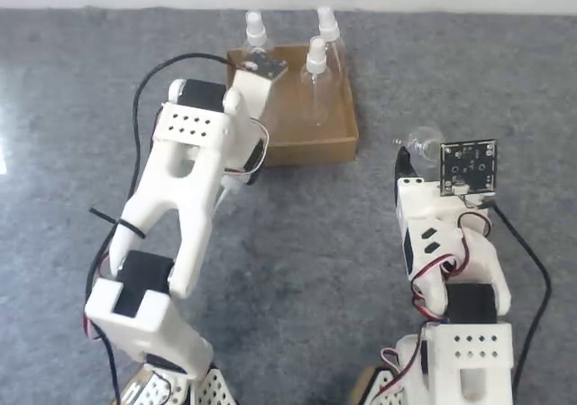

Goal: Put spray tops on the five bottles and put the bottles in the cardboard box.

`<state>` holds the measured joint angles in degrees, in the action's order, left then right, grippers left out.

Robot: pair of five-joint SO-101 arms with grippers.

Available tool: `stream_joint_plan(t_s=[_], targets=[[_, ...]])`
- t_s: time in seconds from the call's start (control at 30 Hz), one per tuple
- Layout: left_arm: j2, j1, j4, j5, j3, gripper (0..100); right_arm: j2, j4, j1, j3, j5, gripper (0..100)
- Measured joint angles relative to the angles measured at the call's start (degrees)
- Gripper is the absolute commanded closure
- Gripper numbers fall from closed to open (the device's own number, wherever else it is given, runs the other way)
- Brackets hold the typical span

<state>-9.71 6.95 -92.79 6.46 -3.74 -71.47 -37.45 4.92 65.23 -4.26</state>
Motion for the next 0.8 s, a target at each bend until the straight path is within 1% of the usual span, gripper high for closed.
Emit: stream_joint_plan(t_s=[0.23, 0.4, 0.53, 0.7, 0.8], targets=[[4.22, 0.0, 2.02, -3.96, 1.23, 99, 0.0, 0.0, 2.37, 0.0, 0.0, 92.8], [11.87, -0.18, 8.97, -4.75, 11.52, 99, 0.0, 0.0, 2.37, 0.0, 0.0, 92.8], [19.34, -0.18, 13.71, -5.19, 19.16, 99, 0.0, 0.0, 4.04, 0.0, 0.0, 92.8], [26.29, -0.18, 17.14, -8.44, 24.7, 99, 0.0, 0.0, 4.22, 1.14, 0.0, 92.6], [29.19, -0.18, 18.99, -9.41, 26.64, 99, 0.0, 0.0, 5.89, 1.23, 0.0, 92.5]])
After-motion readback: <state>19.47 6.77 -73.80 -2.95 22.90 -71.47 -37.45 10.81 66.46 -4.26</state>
